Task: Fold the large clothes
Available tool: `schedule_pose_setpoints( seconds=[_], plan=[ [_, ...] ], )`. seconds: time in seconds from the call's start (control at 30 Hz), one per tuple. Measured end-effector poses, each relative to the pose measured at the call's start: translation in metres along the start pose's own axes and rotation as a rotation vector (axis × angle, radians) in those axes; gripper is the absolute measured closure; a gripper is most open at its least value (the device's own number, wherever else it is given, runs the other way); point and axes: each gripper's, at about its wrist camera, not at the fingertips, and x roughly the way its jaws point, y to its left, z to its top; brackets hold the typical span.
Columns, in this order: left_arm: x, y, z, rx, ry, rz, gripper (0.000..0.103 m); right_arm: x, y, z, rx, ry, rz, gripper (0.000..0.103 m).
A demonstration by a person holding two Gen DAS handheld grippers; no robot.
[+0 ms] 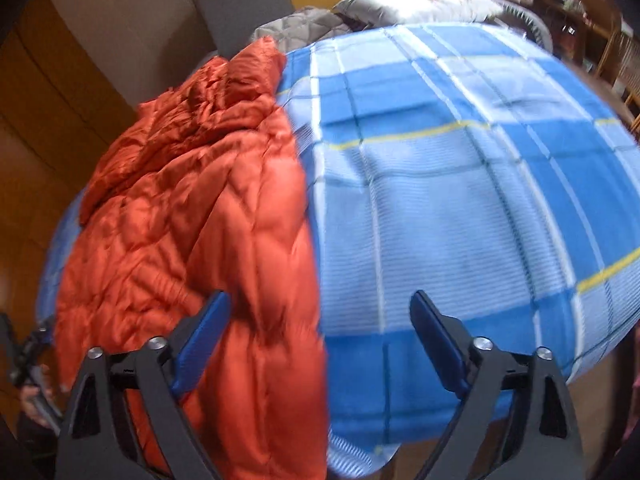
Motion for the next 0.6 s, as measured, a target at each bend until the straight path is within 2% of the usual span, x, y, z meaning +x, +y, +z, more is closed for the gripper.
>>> schedule_pose_setpoints(
  seconds=[0.17,0.27,0.37,0.4,0.43,0.5,0.53,0.6],
  plan=[
    [-0.002,0.005,-0.019,-0.002,0.051,-0.018,0.035,0.001,0.012,-0.022,-0.038,0.048,0.110,0.040],
    [-0.003,0.001,-0.025,0.011,0.052,-0.033,0.040,0.003,0.017,-0.032,-0.070,0.068,0.126,0.045],
    [-0.004,-0.003,-0.027,0.025,0.055,-0.031,0.053,0.001,0.017,-0.037,-0.072,0.071,0.139,0.055],
    [-0.005,-0.004,-0.027,0.038,0.058,-0.027,0.061,0.001,0.018,-0.037,-0.078,0.083,0.147,0.058],
    [-0.005,-0.006,-0.028,0.050,0.061,-0.023,0.071,0.001,0.018,-0.037,-0.090,0.086,0.142,0.064],
    [-0.007,-0.006,-0.027,0.059,0.062,-0.029,0.083,-0.001,0.021,-0.037,-0.112,0.089,0.143,0.077],
    [-0.010,-0.007,-0.026,0.070,0.059,-0.033,0.088,-0.004,0.023,-0.037,-0.122,0.089,0.147,0.079],
    [-0.018,-0.011,-0.025,0.094,0.050,-0.037,0.094,-0.013,0.026,-0.036,-0.150,0.082,0.143,0.084]
  ],
)
